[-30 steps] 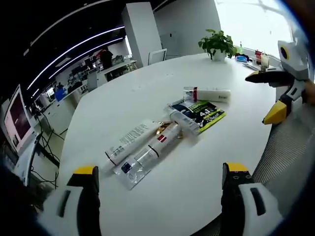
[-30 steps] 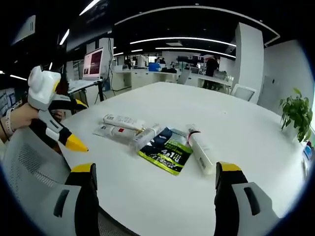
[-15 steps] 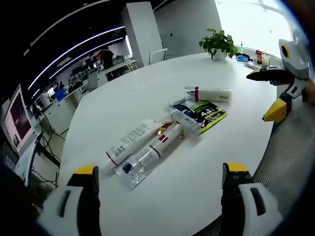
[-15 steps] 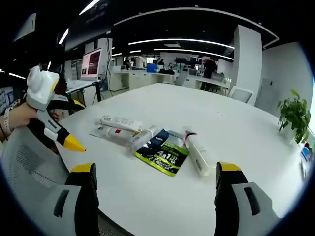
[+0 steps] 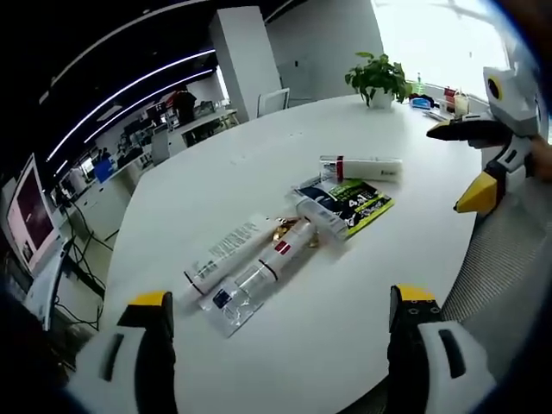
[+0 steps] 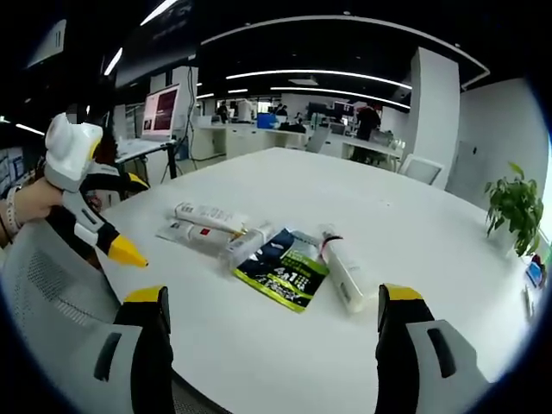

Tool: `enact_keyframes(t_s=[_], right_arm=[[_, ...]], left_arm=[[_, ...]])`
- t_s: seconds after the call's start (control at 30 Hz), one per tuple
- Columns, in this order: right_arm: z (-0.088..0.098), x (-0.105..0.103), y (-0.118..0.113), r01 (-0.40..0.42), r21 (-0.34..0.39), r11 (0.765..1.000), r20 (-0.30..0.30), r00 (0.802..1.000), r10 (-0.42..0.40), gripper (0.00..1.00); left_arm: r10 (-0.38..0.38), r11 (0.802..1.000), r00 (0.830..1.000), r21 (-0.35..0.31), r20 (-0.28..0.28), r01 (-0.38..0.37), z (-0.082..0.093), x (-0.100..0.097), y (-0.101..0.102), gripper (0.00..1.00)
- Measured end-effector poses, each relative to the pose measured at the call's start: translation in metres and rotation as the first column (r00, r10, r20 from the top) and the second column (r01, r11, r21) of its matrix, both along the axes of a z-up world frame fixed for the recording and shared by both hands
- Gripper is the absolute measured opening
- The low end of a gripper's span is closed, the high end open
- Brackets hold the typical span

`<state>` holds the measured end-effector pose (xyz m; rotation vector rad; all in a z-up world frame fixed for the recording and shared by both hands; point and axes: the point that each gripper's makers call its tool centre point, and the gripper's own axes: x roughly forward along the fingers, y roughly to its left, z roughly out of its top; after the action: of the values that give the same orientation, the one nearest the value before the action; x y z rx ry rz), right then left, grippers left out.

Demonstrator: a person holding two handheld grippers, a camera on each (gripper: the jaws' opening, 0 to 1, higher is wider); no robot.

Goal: Arrange the skincare products in the storage area until every visible bottle or jar stands upright without overlapping.

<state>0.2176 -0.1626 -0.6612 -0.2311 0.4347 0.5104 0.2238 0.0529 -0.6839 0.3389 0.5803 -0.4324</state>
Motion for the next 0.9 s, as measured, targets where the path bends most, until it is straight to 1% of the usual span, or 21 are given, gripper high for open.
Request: enact_keyframes(t_s=[0.07, 0.17, 0.33, 0.5, 0.6, 0.73, 0.77, 0.83, 0.9], right_arm=[[0.001, 0.000, 0.001, -0.004, -0.008, 1.000, 0.007, 1.000, 0.004, 1.00], [-0.001, -0.001, 0.002, -0.020, -0.032, 0.999, 0.012, 1.000, 0.021, 1.00], [0.001, -0.001, 0.001, -0.022, -0.032, 0.999, 0.012, 1.000, 0.022, 1.00], [0.005, 0.000, 0.000, -0.042, -0.077, 0.996, 0.020, 0.999, 0.044, 1.00], [0.008, 0.005, -0.001, -0.056, -0.089, 0.994, 0.019, 0.998, 0.058, 1.00], [0.018, 0.016, -0.005, -0.074, -0.109, 0.991, 0.036, 0.996, 0.078, 1.00], [0.020, 0.018, -0.006, -0.077, -0.114, 0.991, 0.035, 0.996, 0.081, 1.00], [0.021, 0.023, -0.009, -0.093, -0.134, 0.987, 0.013, 0.995, 0.096, 1.00], [0.024, 0.028, -0.011, -0.100, -0.136, 0.986, 0.010, 0.995, 0.102, 0.99]], left_arm=[[0.015, 1.000, 1.000, -0.015, 0.009, -0.015, 0.004, 0.001, 0.002, 0.99], [0.017, 1.000, 1.000, -0.011, 0.017, -0.017, 0.004, 0.001, 0.002, 0.99], [0.013, 1.000, 1.000, -0.003, 0.021, -0.013, 0.004, 0.001, 0.001, 0.99], [0.019, 1.000, 1.000, 0.002, 0.024, -0.019, 0.005, 0.002, 0.003, 0.99], [0.015, 1.000, 1.000, 0.007, 0.024, -0.015, 0.004, 0.001, 0.002, 0.99], [0.016, 1.000, 1.000, 0.007, 0.024, -0.016, 0.005, 0.001, 0.002, 0.99], [0.015, 1.000, 1.000, 0.007, 0.024, -0.015, 0.005, 0.001, 0.002, 0.98], [0.016, 1.000, 1.000, 0.011, 0.021, -0.016, 0.004, 0.001, 0.003, 0.98], [0.018, 1.000, 1.000, 0.010, 0.022, -0.019, 0.004, 0.001, 0.003, 0.98]])
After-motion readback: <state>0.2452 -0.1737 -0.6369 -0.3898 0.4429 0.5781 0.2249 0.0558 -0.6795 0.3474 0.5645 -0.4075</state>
